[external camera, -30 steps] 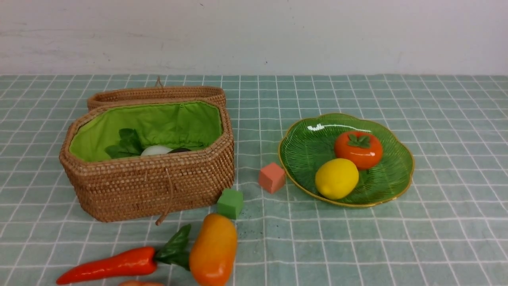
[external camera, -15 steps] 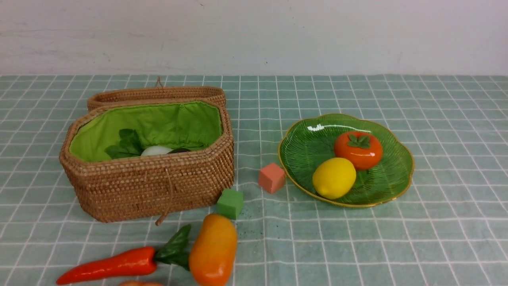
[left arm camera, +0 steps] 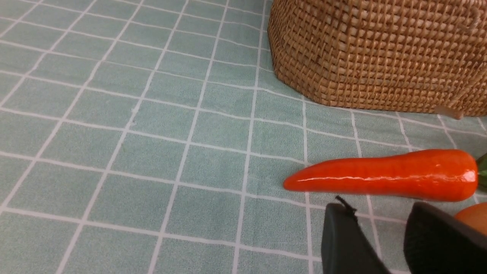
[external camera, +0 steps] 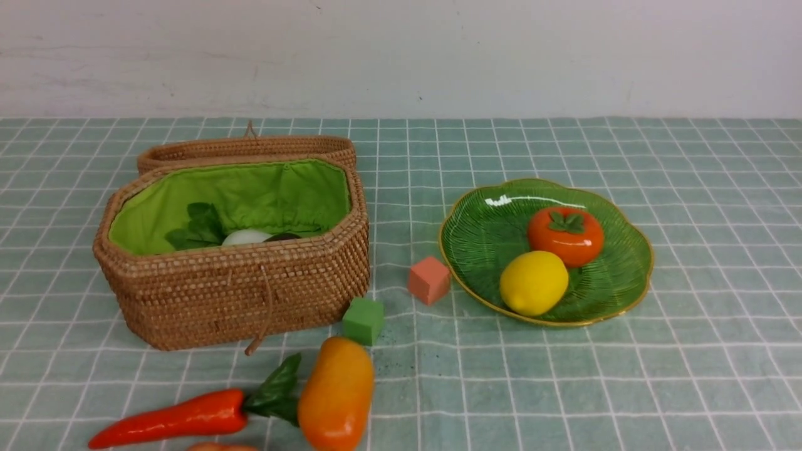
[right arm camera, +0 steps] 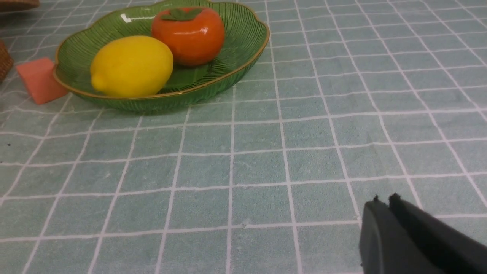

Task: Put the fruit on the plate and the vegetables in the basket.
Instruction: Use the left arm to grab a carrot and put it into the left basket

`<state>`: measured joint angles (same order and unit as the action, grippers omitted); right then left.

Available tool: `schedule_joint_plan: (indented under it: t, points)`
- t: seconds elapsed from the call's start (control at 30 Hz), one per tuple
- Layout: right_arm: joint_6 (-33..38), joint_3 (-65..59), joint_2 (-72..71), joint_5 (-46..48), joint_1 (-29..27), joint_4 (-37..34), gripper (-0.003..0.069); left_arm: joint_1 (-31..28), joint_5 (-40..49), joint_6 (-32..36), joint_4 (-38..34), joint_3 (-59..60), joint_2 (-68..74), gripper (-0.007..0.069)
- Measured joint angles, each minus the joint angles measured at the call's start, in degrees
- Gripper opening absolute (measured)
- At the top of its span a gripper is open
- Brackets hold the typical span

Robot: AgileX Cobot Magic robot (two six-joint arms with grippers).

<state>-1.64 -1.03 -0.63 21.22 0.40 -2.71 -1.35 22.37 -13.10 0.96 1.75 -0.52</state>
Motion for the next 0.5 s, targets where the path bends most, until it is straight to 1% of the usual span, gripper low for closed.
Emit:
schedule_joint_plan:
  t: [0.5]
  points:
    - [0.00,0.00,0.00,0.00,0.00,0.00,0.0038,0.00,0.00,0.00,0.00,0.00,0.00,0.0239]
